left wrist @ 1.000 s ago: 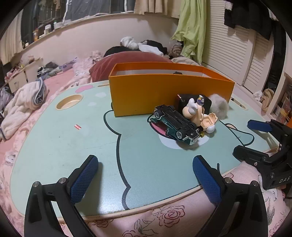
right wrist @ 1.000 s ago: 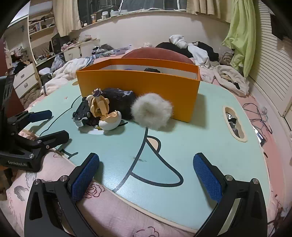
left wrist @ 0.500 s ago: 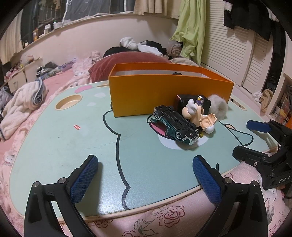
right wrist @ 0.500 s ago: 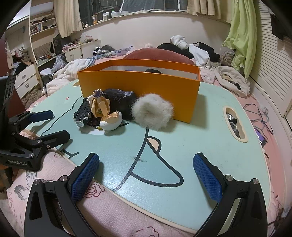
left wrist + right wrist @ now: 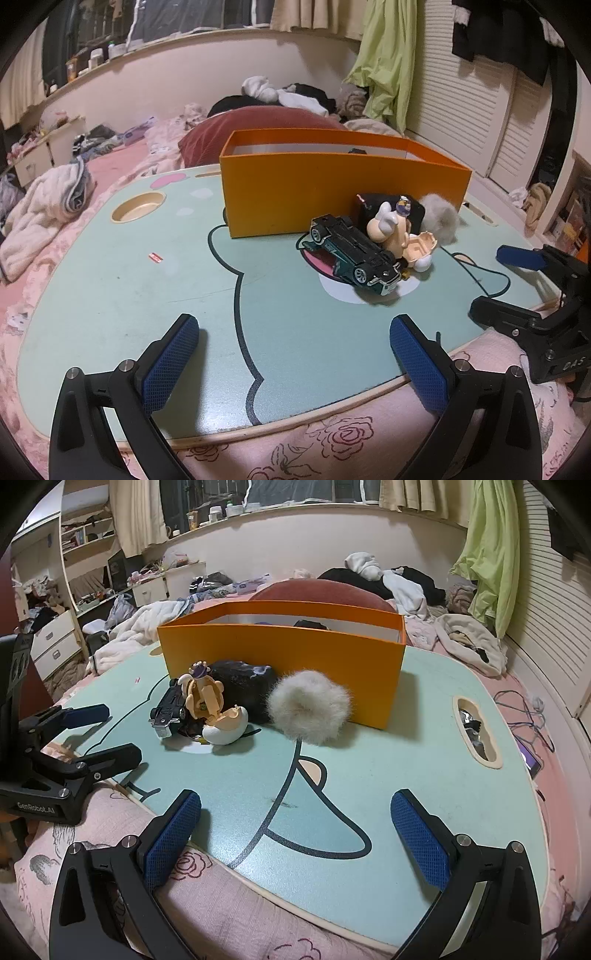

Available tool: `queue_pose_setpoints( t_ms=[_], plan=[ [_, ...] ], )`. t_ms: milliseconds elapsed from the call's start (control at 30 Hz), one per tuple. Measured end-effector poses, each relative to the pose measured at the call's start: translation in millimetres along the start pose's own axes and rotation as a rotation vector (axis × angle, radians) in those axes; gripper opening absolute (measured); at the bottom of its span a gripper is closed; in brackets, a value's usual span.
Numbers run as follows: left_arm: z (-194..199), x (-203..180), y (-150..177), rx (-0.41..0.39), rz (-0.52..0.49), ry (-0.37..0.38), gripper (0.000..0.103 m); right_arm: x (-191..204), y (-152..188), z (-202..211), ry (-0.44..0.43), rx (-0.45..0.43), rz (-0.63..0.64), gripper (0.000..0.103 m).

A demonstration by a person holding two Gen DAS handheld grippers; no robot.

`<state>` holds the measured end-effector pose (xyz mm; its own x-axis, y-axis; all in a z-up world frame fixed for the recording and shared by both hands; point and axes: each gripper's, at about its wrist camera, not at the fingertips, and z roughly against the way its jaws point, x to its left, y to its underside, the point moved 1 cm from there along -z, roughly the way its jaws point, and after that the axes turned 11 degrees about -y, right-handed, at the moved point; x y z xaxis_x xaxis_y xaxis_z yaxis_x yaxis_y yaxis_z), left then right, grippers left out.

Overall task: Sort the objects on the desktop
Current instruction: 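Grasp the green toy car on the table with the left tool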

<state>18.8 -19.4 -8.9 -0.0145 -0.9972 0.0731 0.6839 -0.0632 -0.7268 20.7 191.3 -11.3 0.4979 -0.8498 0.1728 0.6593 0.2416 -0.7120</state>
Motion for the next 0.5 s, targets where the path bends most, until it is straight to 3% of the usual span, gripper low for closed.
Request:
queue_pose_setpoints(
  t_ms=[100,200,367,500],
  plan=[
    [5.4,4.3,0.2,-0.022,0.022,0.089,0.097,0.1,-1.2,0.8,-0.005,-0.002,0.001,0.102],
    [10.1,4.5,-3.5,-0.034,0.037,0.089,0.083,0.8,-1.2,1.2,-0.006,-0.002,0.001,0.102],
    [10.7,-4.6,-23.4,-0.038,0.053,0.198,0.076,0.2,-0.8,2.1,-0.006,-0.002,0.001,0.102],
    [-7.3,-14.7,-47.6,-0.008,0.040,0.146,0.070,0.2,-0.5,2.7,-0.007,-0.003,0.000,0.102]
  ],
)
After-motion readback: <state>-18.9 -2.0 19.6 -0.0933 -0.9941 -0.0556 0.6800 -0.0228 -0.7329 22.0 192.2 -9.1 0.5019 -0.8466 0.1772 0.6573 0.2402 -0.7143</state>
